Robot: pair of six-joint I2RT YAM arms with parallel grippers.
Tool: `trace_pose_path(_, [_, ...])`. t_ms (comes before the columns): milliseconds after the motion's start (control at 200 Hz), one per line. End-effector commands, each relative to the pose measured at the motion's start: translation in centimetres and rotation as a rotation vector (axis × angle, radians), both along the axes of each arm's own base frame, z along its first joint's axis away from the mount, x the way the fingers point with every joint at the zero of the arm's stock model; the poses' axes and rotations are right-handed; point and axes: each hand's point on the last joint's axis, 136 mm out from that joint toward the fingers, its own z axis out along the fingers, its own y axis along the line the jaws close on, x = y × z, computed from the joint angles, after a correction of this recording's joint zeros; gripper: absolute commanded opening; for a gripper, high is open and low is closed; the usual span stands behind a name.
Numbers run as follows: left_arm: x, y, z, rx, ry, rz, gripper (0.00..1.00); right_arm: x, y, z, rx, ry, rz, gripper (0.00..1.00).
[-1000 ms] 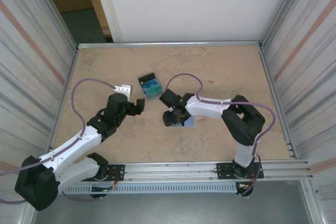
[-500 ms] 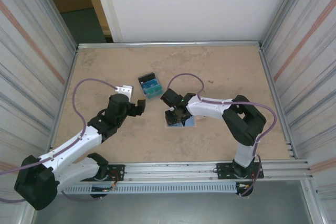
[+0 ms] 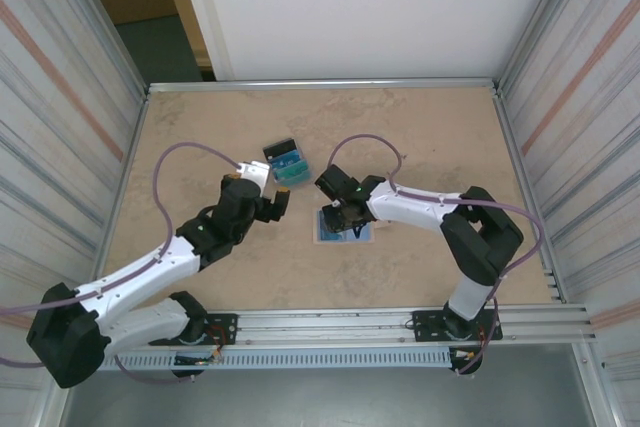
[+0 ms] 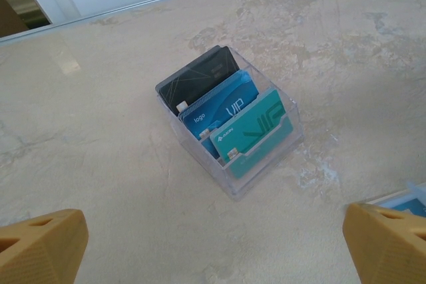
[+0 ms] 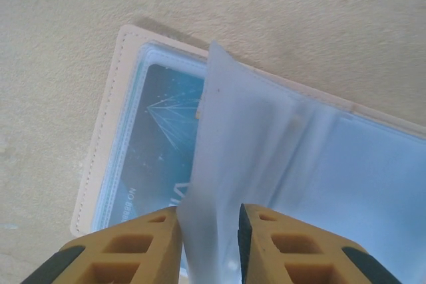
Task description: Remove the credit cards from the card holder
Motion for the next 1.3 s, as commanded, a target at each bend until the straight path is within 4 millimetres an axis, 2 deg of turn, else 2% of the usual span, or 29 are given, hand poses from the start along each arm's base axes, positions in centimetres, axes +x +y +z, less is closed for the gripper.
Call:
trace_pose_path(0, [0.7,-0.7,2.1,-0.002,-0.058,0.003,0.99,0.0,-2.6,0.4,-0.044,-0.012,-0.068,0.29])
trace_pose_path(251, [0.6,-2.5,2.0,-0.011,-0.036,-0.051,0.99,-0.3,-5.2,-0.1,-0.049,0.007,-0.148,0.3])
trace_pose_path(501, [0.5,-4.3,1.1,-0.041,0.022,-0.11,0.99,-0.4,-6.8,-0.6,-0.044,0.031,-0.21,0.3])
trace_pose_path(646, [0.1,-5.6,-0.3,0.033,0.016,-0.158,0.99,-0.2,-7.6,-0.7,-0.041,0.038,-0.245,0.29])
trace_pose_path(982, [-0.6,-7.9,-5.2,0.212,0.07,-0.2,0.99,0.5,-9.4,0.2,-0.024,0.034,-0.316,0.27])
trace_pose_path(1143, [-0.4,-8.9,-6.7,0.207,0.085,-0.216,0.99,0.9,-9.3,1.5,0.026,0.021,-0.327,0.27])
trace_pose_path(1293, [-0.2,-9.8,-8.0,0.214,0.101,-0.236,0.99,1.2,-8.3,2.9,0.125,0.021,-0.322,0.27])
